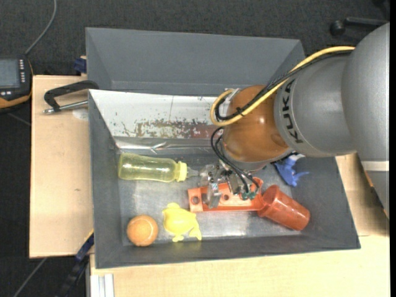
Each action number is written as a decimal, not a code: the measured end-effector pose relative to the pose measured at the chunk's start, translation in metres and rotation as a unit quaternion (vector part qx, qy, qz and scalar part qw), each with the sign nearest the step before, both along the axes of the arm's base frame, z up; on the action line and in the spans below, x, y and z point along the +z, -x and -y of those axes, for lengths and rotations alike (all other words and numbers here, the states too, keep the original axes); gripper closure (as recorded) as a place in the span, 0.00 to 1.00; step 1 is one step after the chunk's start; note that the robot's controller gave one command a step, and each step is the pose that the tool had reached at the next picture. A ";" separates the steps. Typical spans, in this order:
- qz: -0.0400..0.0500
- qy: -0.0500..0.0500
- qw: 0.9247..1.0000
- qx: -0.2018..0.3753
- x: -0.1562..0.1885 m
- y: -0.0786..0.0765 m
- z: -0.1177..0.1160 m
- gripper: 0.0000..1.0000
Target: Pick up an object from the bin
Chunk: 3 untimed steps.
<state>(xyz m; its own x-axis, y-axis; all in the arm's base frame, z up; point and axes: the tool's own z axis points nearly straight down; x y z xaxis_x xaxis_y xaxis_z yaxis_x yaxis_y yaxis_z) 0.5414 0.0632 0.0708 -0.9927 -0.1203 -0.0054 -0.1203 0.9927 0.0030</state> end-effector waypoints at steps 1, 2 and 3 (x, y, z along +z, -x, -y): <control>0.002 0.000 1.000 0.004 0.008 -0.001 0.002 1.00; 0.002 -0.001 1.000 -0.008 0.022 0.002 0.000 1.00; 0.003 -0.001 1.000 0.002 0.011 -0.002 0.002 1.00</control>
Offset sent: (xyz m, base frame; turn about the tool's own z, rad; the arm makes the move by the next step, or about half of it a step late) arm -0.0043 -0.0006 0.0245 0.0247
